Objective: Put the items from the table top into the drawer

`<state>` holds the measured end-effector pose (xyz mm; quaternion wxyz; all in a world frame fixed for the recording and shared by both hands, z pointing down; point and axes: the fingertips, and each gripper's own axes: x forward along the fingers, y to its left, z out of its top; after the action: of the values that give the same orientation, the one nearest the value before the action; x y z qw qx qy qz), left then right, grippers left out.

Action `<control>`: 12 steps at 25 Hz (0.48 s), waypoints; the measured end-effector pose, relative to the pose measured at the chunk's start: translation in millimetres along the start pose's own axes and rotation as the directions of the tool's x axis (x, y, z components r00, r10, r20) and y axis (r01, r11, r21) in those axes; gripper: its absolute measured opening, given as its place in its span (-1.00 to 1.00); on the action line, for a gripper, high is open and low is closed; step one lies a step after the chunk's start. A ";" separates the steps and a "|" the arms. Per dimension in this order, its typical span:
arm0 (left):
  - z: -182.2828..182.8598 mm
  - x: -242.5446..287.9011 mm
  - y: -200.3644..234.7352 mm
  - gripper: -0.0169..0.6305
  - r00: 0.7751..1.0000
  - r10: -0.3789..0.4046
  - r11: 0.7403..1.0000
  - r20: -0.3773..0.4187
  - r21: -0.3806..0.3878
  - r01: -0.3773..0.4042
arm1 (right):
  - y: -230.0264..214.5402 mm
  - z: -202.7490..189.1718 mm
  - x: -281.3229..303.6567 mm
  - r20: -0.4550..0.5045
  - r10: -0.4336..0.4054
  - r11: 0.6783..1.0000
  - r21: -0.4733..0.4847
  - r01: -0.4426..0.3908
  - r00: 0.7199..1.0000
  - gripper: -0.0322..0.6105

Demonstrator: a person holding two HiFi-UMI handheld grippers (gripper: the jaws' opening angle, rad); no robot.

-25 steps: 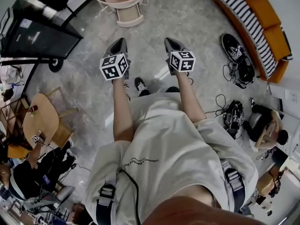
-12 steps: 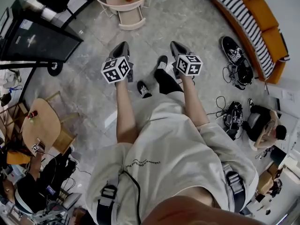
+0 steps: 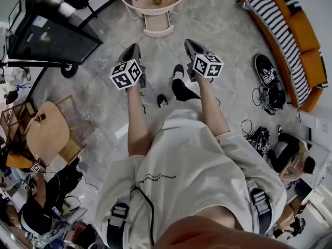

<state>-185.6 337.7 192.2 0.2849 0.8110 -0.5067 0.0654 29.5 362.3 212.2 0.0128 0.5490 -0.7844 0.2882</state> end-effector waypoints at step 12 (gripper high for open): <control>78.4 140.7 -52.0 -0.88 0.999 0.046 0.992 0.004 0.114 -0.047 | -100.0 127.5 95.8 0.082 0.108 0.993 0.044 -0.111 0.991 -0.80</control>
<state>-88.0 202.7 162.1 0.2360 0.8140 -0.5212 0.1002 116.1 198.0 182.0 -0.0477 0.5163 -0.8060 0.2854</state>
